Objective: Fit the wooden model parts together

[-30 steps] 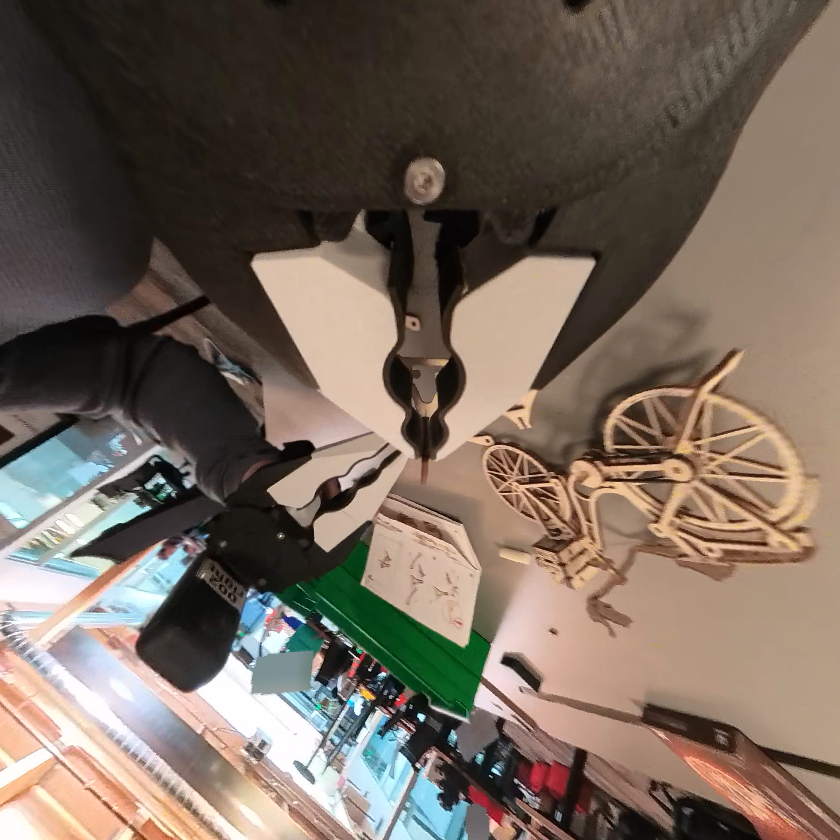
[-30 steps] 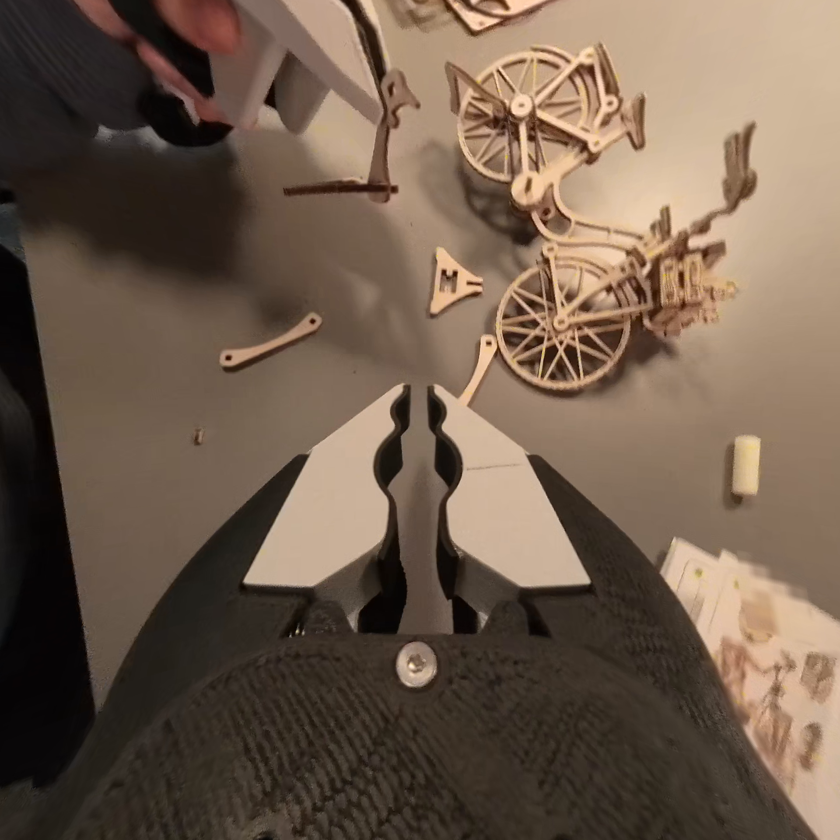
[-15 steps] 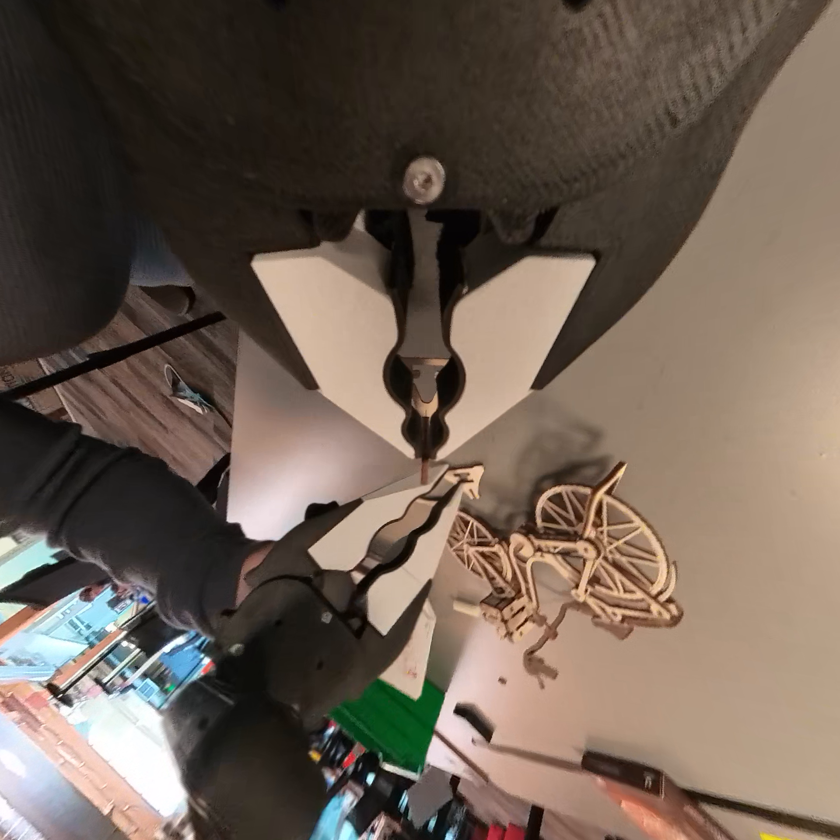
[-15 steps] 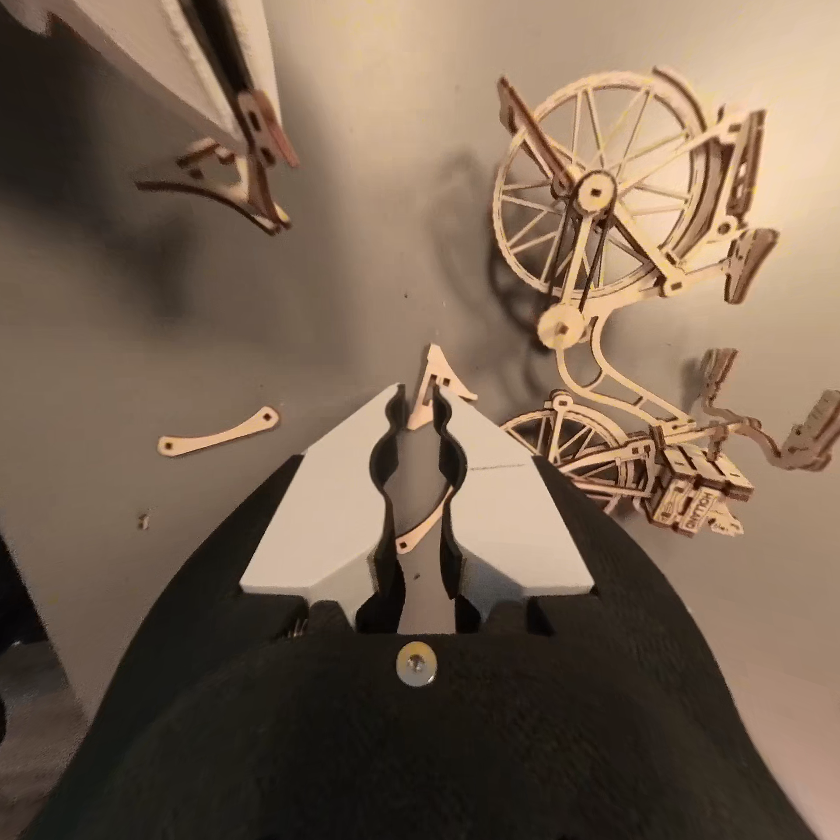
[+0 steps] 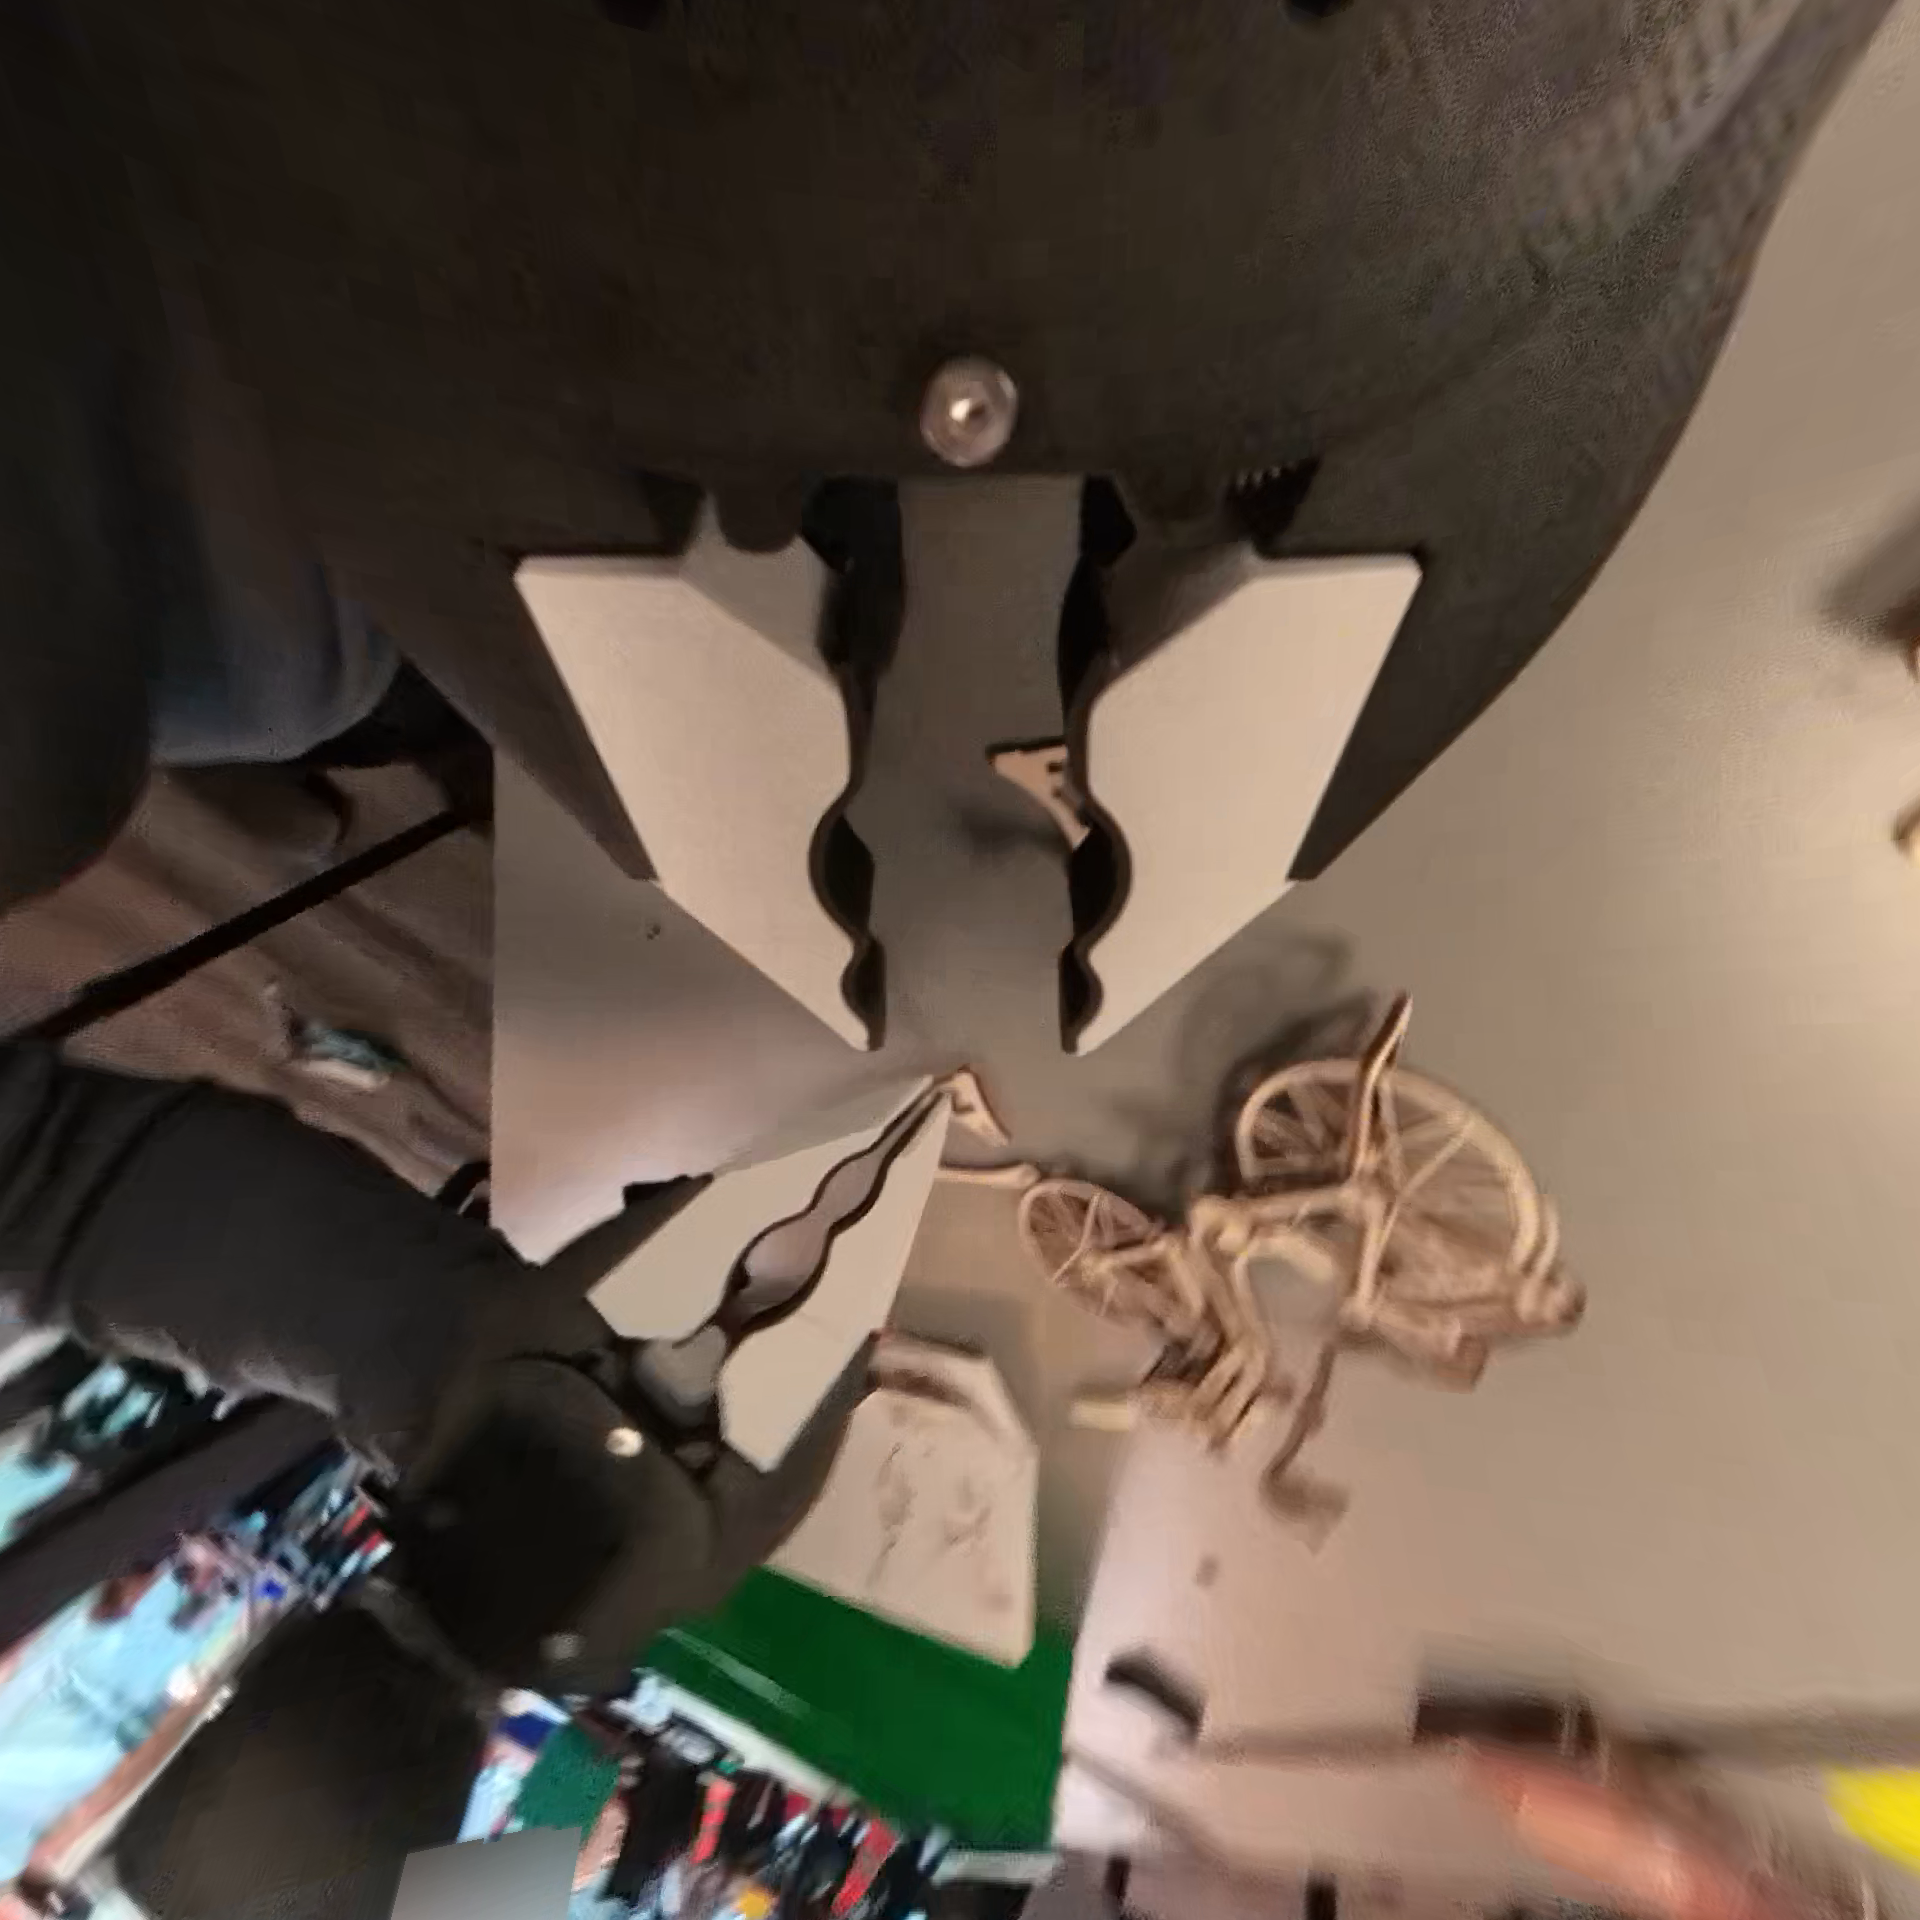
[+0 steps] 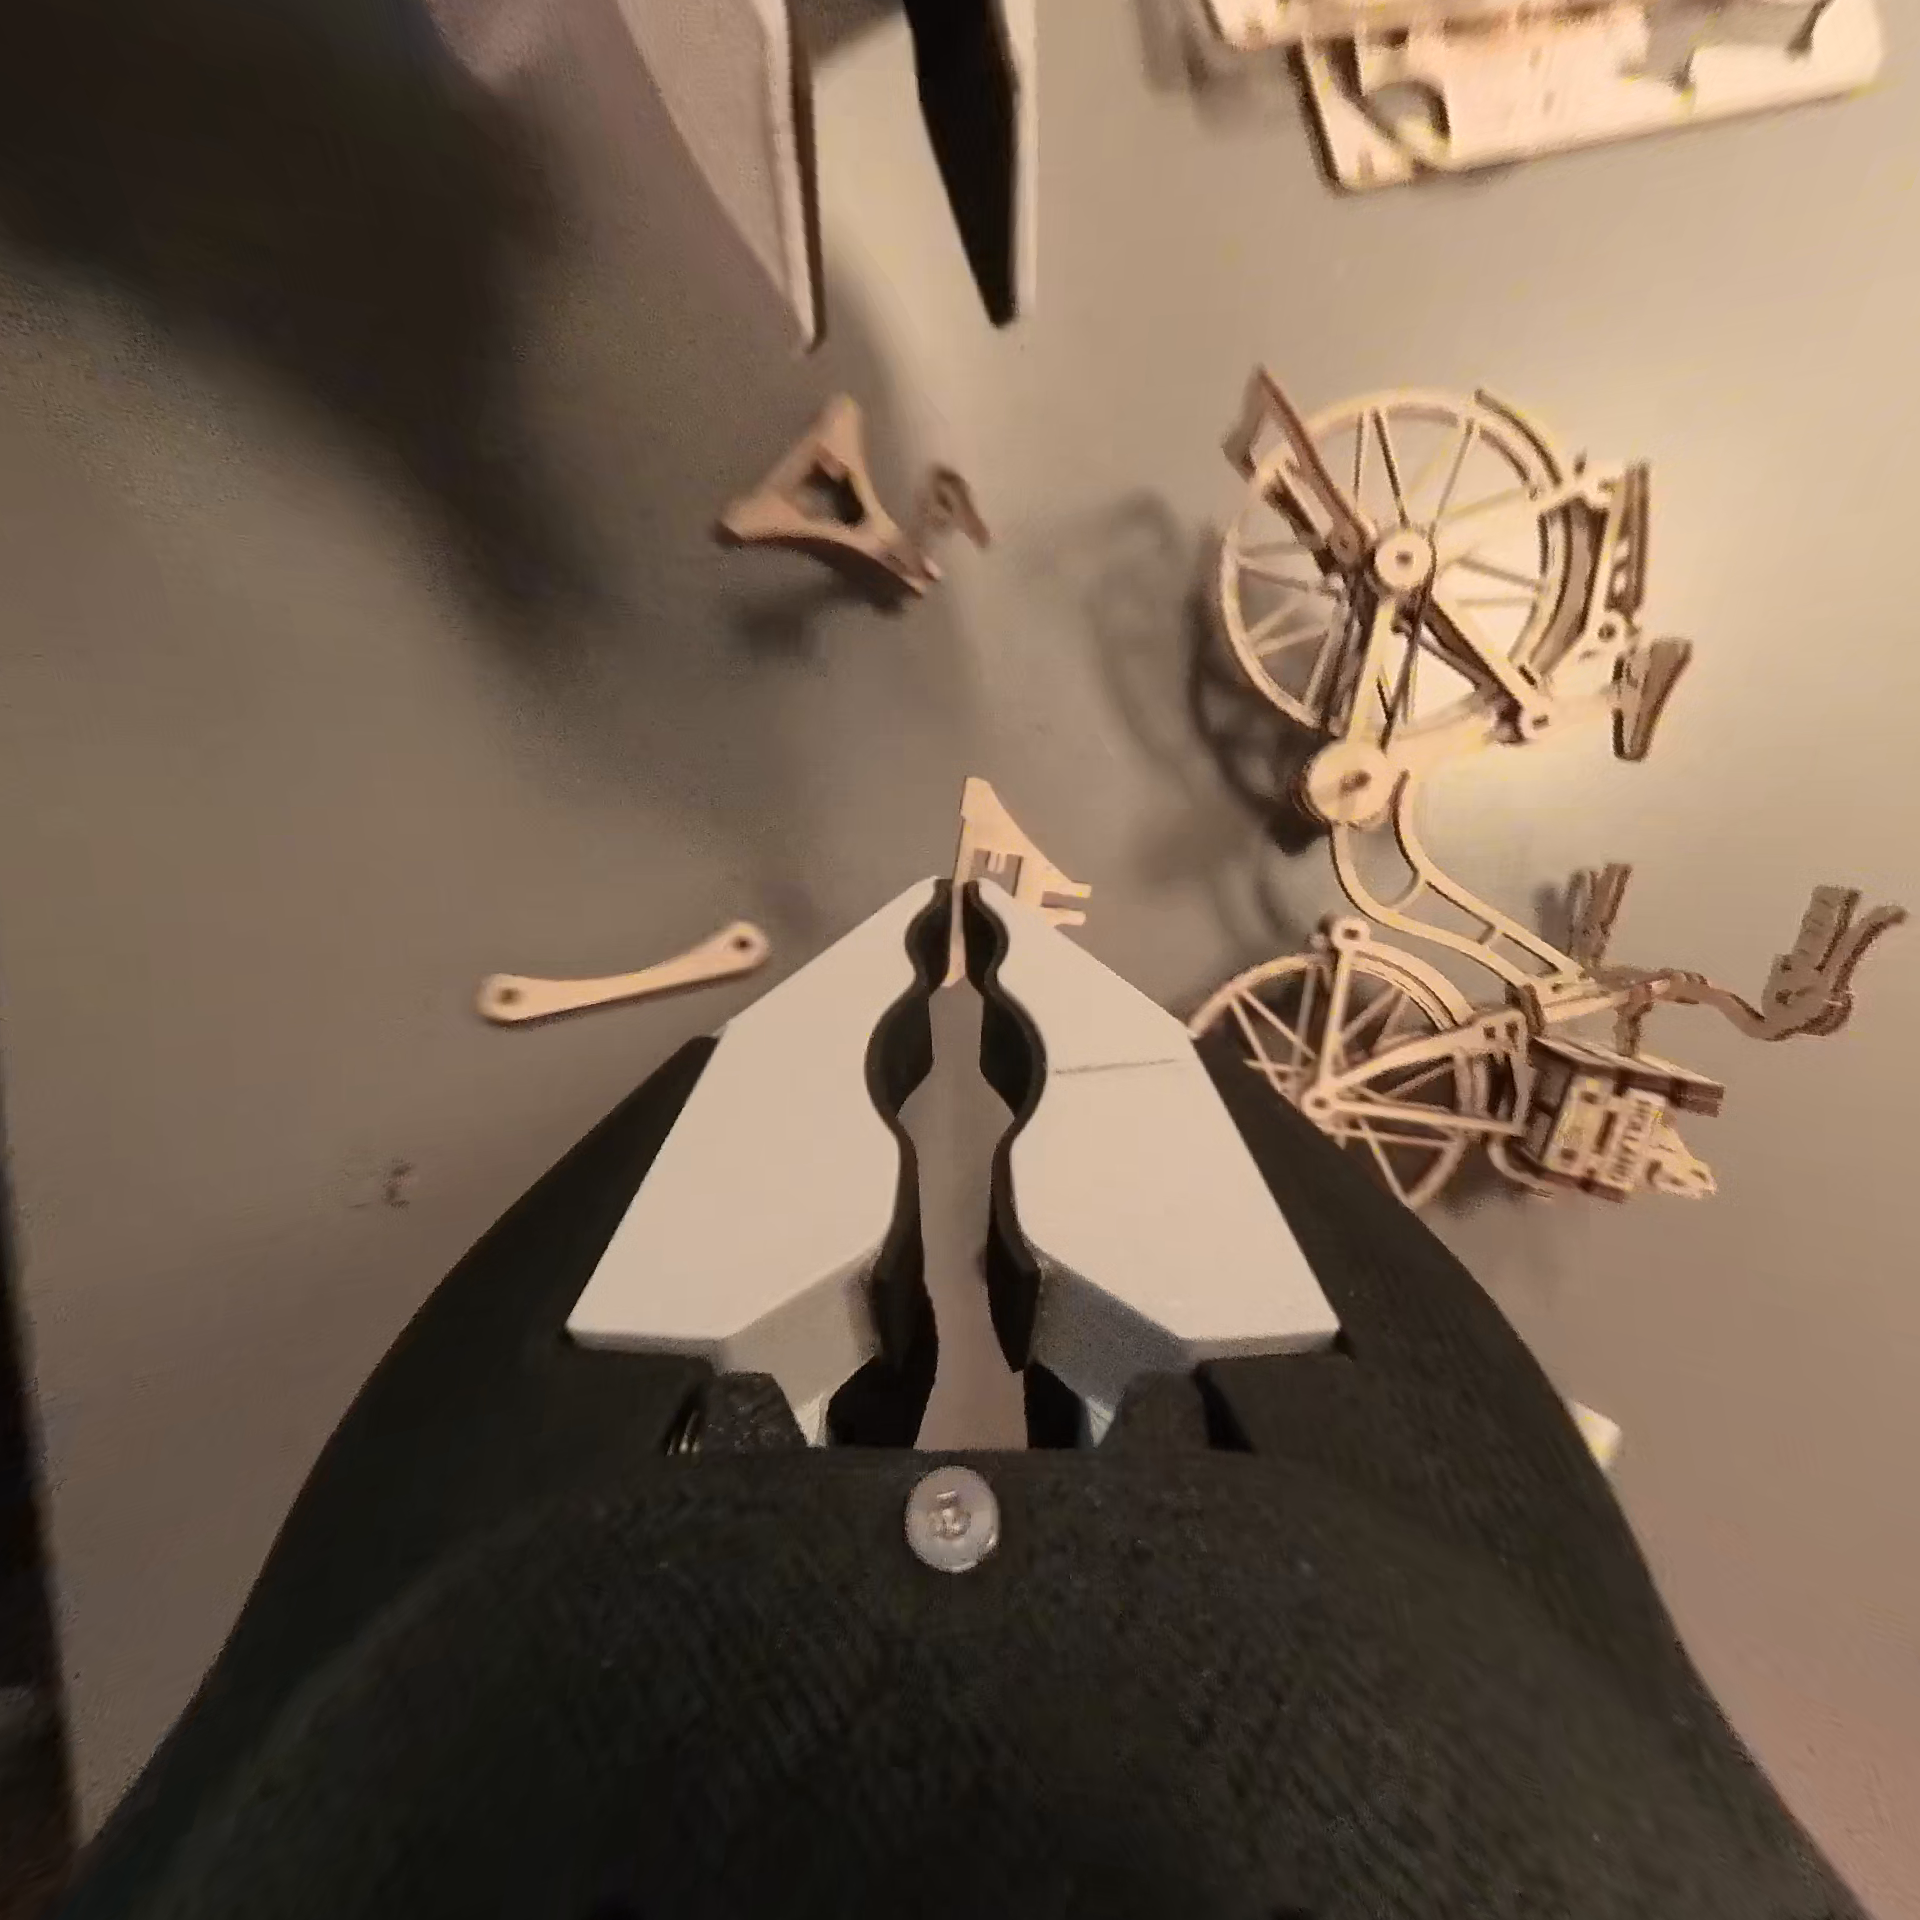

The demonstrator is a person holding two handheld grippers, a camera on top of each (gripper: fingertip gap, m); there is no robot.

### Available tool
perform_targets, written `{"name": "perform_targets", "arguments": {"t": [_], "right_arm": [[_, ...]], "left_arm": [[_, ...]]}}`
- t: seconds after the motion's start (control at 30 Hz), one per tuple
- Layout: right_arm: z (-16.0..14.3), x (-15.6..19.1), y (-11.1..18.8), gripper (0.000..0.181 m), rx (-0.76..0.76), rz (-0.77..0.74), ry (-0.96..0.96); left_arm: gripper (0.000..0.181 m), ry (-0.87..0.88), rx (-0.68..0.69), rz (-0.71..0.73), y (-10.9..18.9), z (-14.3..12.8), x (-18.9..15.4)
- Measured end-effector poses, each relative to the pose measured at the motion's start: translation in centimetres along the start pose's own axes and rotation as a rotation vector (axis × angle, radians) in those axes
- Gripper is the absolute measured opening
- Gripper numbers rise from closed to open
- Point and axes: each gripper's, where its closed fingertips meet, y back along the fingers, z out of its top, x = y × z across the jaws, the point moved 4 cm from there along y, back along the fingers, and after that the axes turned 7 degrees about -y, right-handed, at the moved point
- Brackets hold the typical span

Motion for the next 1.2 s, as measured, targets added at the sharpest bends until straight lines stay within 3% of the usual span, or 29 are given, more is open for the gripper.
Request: {"name": "perform_targets", "arguments": {"t": [0.13,0.27,0.43,0.47,0.5,0.53,0.6,0.67,0.83,0.93,1.07,1.2], "right_arm": [[1.5,2.5,3.0,0.0,-0.194,0.146,-0.047],[1.9,4.0,4.3,0.0,-0.206,0.164,-0.036],[2.4,5.6,4.7,0.0,-0.192,0.201,-0.009],[2.6,5.8,4.8,0.0,-0.201,0.208,-0.01],[2.8,6.0,4.9,0.0,-0.21,0.211,-0.011],[3.0,6.2,5.0,0.0,-0.222,0.209,-0.006],[3.4,6.6,5.4,0.001,-0.275,0.192,0.003],[3.6,7.1,5.7,0.022,-0.365,0.191,-0.021],[3.7,8.8,4.1,0.022,-0.556,0.273,-0.05],[4.6,9.6,3.5,0.015,-0.644,0.396,-0.091],[5.6,9.4,3.6,0.012,-0.701,0.479,-0.139],[5.9,8.9,3.5,0.0,-0.697,0.514,-0.129]], "left_arm": [[0.038,-0.553,-0.05,-0.018,-0.4,0.9,-5.0],[0.04,-1.087,-0.012,0.185,-1.5,0.8,-7.6],[0.034,-1.345,0.095,0.25,-2.9,0.0,-8.7],[0.029,-1.371,0.129,0.266,-3.1,-0.2,-8.6],[0.013,-1.384,0.166,0.286,-3.1,-0.5,-8.4],[0.002,-1.382,0.203,0.301,-3.1,-0.8,-8.3],[0.002,-1.336,0.189,0.371,-2.2,-1.2,-8.4],[0.002,-1.193,0.079,0.395,-0.7,-1.7,-9.1],[0.002,-0.612,-0.258,0.189,2.3,-2.0,-10.5],[0.002,-0.378,-0.409,0.077,3.6,-1.2,-10.1],[0.002,-0.23,-0.463,-0.044,4.0,-0.9,-9.8],[0.002,-0.202,-0.469,-0.077,3.9,-1.1,-9.6]]}}
